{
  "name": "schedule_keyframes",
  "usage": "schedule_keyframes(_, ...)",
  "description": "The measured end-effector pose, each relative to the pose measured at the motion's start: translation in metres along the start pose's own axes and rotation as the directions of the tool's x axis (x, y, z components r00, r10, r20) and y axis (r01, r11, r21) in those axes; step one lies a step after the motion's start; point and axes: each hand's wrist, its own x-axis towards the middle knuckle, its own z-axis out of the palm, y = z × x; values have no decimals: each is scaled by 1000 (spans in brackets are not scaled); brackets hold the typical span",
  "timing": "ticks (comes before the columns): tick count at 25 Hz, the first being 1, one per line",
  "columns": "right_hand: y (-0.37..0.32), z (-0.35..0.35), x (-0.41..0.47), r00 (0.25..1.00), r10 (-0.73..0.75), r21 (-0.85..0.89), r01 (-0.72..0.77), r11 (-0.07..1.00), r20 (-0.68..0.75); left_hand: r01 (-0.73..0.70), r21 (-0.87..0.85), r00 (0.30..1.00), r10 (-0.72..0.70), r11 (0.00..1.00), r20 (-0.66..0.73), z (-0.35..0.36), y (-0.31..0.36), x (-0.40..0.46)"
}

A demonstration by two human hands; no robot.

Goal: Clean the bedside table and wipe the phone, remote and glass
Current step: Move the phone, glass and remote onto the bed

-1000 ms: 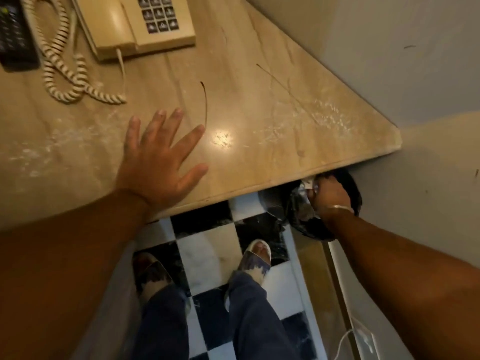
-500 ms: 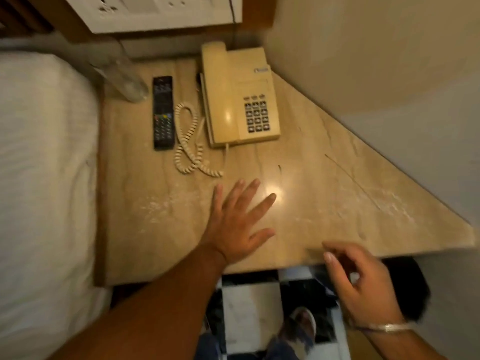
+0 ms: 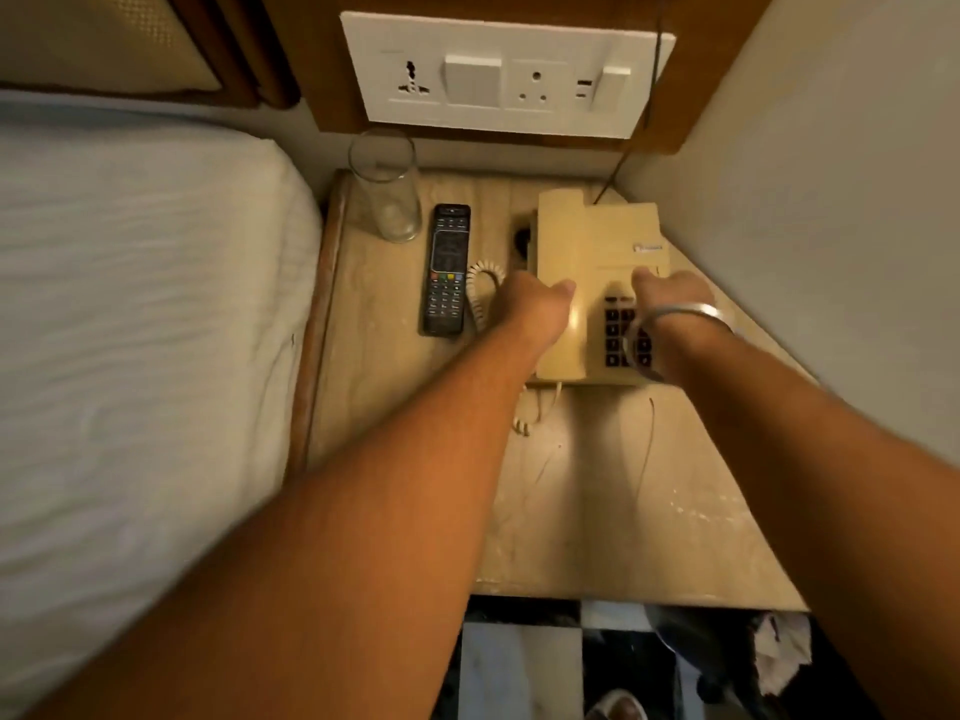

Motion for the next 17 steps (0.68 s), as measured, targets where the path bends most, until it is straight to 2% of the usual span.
schedule_keyframes(4, 33, -25, -138, 996, -70, 94, 64, 994, 60, -14, -35, 998, 16, 999, 61, -48, -52, -81)
schedule_keyframes(6, 31, -20, -201, 985, -97, 143, 76, 987, 144, 5, -46, 993, 1, 999, 116, -97, -71, -124)
schedule_keyframes(8, 16, -2, -245, 974, -82, 178, 44, 983, 211, 2, -66, 993, 6, 998, 115, -156, -80, -159)
schedule_keyframes(10, -9, 31, -276, 947, -135, 239, 64, 969, 293, -54, -100, 998, 56, 994, 17, -221, -86, -175)
schedule_keyframes(12, -45, 77, -294, 878, -270, 335, 136, 932, 396, -80, -127, 994, 69, 989, -85, -288, -95, -166)
schedule_keyframes(15, -104, 159, -289, 788, -395, 280, 291, 915, 471, -80, -65, 973, 64, 995, -221, -376, -105, -120)
schedule_keyframes(17, -142, 215, -274, 769, -409, 226, 341, 913, 492, -78, -10, 956, 72, 997, -286, -420, -111, -76)
